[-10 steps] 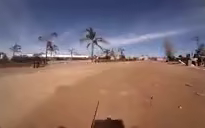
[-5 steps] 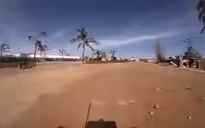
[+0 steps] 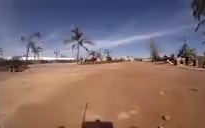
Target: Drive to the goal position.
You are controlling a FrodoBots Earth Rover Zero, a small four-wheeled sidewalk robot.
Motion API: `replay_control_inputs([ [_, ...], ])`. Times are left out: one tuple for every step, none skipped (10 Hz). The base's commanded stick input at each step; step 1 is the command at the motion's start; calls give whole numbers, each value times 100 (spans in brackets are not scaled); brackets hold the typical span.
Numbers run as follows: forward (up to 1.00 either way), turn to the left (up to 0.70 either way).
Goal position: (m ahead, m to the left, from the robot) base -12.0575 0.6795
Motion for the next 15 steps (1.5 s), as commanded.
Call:
replay_control_inputs([
  [70,0],
  [70,0],
  [70,0],
  [70,0],
  [70,0],
  [70,0],
  [70,0],
  [70,0],
  [70,0],
  [70,0],
  [70,0],
  [70,0],
  [70,-2],
  [70,-5],
  [70,-34],
])
